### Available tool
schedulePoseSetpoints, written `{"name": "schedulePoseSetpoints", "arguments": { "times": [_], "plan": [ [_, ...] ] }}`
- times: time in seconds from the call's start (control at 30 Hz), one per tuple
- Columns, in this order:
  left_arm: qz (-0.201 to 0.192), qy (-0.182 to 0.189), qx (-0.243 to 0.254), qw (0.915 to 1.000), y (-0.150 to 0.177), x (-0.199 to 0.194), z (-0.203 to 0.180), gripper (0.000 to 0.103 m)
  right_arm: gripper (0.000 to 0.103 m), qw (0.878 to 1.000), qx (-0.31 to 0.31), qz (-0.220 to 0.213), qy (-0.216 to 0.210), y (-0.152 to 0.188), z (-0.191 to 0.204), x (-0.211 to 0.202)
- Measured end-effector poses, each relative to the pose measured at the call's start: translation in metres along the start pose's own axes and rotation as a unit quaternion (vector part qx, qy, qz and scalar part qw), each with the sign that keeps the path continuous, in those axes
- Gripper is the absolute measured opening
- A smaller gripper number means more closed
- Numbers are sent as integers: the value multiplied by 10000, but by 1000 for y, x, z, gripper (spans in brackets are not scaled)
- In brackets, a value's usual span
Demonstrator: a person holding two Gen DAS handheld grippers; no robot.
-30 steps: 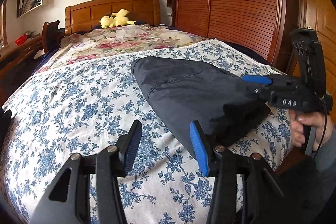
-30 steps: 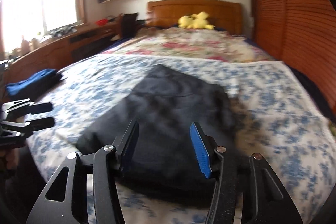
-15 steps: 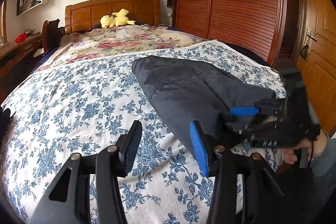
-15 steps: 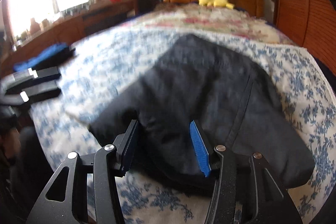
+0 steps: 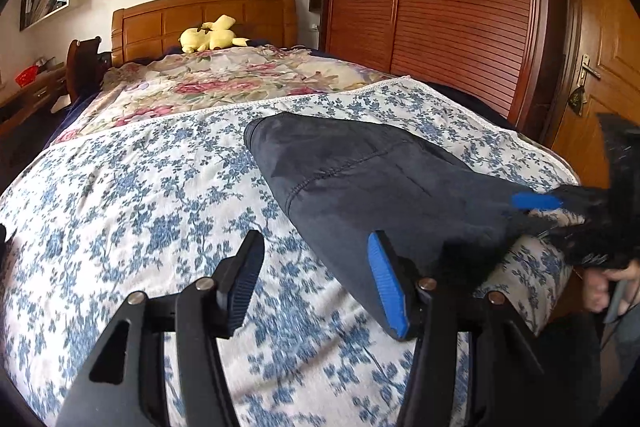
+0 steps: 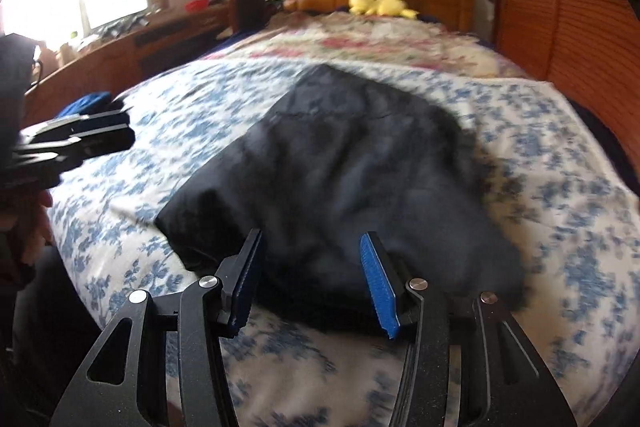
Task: Fold large clothes
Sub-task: 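Close both tools on the folded black jacket bundle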
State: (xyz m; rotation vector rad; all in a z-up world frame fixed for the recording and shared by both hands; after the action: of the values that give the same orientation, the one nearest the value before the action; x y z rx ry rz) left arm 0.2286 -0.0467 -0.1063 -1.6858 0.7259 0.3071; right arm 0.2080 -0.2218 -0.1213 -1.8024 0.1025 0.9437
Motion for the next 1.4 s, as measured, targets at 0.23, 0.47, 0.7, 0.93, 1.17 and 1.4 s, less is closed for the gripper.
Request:
{"name": "schedulePoseSetpoints", "arguments": {
  "times": [0.23,0.47,0.7,0.93,1.17,1.4],
  "plan": [
    [54,92,9,9999,-28,34,10,53,51,9977,283,62,605,6,-49,-27],
    [165,2,204,9997,-56,72,17,53,57,9911,1096,513,563,33,-91,8],
    [408,11,154,9990,-81,125,29,53,65,9880,1236,861,329,50,-90,38],
    [607,-98,16,9981,-103,180,42,53,68,9891,1233,764,256,58,-89,46],
    [931,-315,-136,9951,-109,234,55,53,69,9888,1332,647,158,62,-90,46],
    [1222,-175,-472,9912,-102,265,61,61,69,9885,1357,656,104,62,-91,45]
  ]
}}
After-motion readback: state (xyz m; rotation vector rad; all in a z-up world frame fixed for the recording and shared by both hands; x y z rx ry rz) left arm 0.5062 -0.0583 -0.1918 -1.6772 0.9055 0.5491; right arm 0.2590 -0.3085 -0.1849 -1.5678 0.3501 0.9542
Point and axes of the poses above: each gripper's, at about its wrist camera, not at the fingertips, and x roughly the way its jaws point, z to its left, y to its underside, the point moved 3 cm from there along x, roughly the way its jaws point, and after that the axes turned 12 degrees about -x, right-handed, at the moved point
